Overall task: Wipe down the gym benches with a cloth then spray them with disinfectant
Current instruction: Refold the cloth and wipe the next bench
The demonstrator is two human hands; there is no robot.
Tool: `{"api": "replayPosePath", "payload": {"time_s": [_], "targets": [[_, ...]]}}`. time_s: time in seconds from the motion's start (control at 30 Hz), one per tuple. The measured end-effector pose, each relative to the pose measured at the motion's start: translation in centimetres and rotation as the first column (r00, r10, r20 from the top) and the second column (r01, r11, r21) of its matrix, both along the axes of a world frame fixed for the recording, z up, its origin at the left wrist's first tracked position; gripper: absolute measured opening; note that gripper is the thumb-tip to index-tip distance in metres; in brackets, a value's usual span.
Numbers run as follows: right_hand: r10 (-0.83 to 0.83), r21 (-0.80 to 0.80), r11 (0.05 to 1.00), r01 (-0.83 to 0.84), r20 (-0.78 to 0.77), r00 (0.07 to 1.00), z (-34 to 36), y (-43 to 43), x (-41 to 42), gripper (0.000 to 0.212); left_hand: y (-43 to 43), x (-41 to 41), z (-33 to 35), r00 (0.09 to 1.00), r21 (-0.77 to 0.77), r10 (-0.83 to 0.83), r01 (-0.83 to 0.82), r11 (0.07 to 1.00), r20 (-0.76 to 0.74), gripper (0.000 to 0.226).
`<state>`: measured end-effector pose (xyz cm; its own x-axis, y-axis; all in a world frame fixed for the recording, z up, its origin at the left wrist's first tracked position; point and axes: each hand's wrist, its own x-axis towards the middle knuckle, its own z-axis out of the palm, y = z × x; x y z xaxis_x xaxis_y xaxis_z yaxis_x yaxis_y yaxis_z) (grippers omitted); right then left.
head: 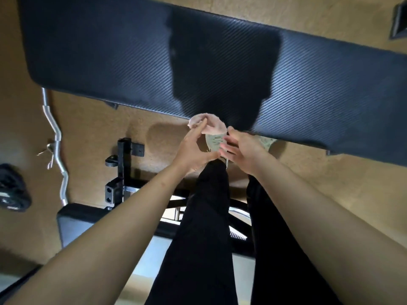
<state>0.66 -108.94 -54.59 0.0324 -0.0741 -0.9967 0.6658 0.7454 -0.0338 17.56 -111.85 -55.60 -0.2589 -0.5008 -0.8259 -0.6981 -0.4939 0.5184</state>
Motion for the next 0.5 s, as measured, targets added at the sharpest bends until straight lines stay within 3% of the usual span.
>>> {"api": "replayPosePath", "payload": {"time_s": [0.13,0.3,0.4,0.47,0.5], "targets": [[-0.264,0.01,0.963,0.268,0.218,0.94,-0.9,-0.2,2.3,0.038,-0.9,1.3,0.7,0.973,-0.043,-0.231,0.23,0.972,-0.013,0.098],[-0.541,0.154,0.841,0.519,0.203,0.816,-1.9,-1.5,3.2,0.019,-2.6,2.9,1.5,0.92,-0.079,-0.387,0.391,0.917,0.06,0.088],[-0.523,0.181,0.845,0.503,0.09,0.848,-2.4,-1.4,2.8,0.03,-3.4,3.1,2.2,0.86,-0.295,-0.441,0.504,0.812,0.256,0.067],[-0.398,0.095,0.913,0.398,-0.018,0.917,-2.7,-0.6,2.6,0.045,-3.7,2.5,2.4,0.822,-0.359,-0.421,0.552,0.753,0.383,0.062],[-0.458,0.104,0.886,0.451,0.051,0.887,-3.0,0.0,2.6,0.045,-3.8,2.0,2.5,0.792,-0.353,-0.432,0.588,0.728,0.43,0.065]]}}
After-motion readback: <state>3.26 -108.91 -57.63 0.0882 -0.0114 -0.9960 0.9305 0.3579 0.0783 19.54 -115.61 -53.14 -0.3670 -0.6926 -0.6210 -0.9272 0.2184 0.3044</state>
